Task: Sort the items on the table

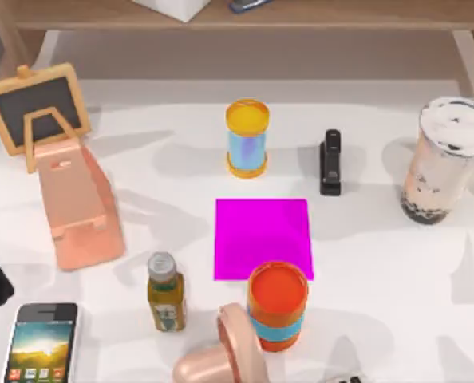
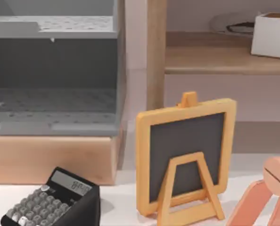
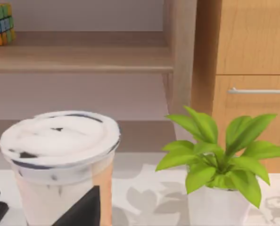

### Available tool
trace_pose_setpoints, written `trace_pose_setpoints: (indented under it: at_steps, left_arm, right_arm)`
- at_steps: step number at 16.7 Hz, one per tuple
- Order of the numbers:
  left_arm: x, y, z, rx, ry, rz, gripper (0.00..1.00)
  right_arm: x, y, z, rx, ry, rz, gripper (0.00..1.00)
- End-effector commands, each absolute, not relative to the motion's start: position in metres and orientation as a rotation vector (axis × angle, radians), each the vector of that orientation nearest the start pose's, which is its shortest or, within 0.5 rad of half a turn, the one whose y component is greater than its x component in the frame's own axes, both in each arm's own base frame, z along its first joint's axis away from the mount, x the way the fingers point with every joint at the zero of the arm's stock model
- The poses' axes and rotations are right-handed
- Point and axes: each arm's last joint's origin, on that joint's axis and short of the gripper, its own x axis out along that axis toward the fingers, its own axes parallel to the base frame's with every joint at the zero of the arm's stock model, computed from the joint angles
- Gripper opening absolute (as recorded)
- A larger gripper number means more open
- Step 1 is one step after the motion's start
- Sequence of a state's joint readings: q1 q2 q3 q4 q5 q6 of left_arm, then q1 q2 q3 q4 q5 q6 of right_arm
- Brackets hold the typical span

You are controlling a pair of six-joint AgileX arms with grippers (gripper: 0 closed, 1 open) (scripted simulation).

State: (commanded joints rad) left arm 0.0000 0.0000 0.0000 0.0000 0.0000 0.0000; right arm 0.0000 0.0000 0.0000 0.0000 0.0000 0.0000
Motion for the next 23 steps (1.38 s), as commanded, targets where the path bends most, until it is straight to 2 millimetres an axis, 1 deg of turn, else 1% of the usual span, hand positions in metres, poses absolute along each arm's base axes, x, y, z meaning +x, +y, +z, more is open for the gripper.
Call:
trace_pose_setpoints:
  at_steps: [3, 5, 9, 12, 15, 18, 21, 23]
  left_arm:
    - [0.106, -0.001, 0.162, 0.009, 0.003, 0.003, 1.00]
    - [0.106, 0.000, 0.169, 0.053, 0.024, 0.017, 1.00]
    - [0.111, 0.005, 0.197, 0.253, 0.137, 0.045, 1.00]
    - [0.124, 0.009, 0.225, 0.476, 0.280, 0.032, 1.00]
    - [0.148, 0.017, 0.253, 0.738, 0.459, -0.039, 1.00]
    - [0.184, 0.029, 0.274, 1.004, 0.647, -0.185, 1.00]
    - [0.228, 0.046, 0.283, 1.244, 0.814, -0.410, 1.00]
    - [0.258, 0.060, 0.281, 1.376, 0.899, -0.596, 1.00]
  right_arm:
    - [0.106, -0.001, 0.160, 0.000, 0.000, 0.000, 1.00]
    - [0.106, -0.001, 0.160, 0.000, 0.000, 0.000, 1.00]
    - [0.106, -0.001, 0.160, 0.000, 0.000, 0.000, 1.00]
    - [0.106, -0.001, 0.160, 0.000, 0.000, 0.000, 1.00]
    - [0.106, -0.001, 0.160, 0.000, 0.000, 0.000, 1.00]
    - [0.106, -0.001, 0.160, 0.000, 0.000, 0.000, 1.00]
    - [0.106, -0.001, 0.160, 0.000, 0.000, 0.000, 1.00]
    - [0.106, -0.001, 0.160, 0.000, 0.000, 0.000, 1.00]
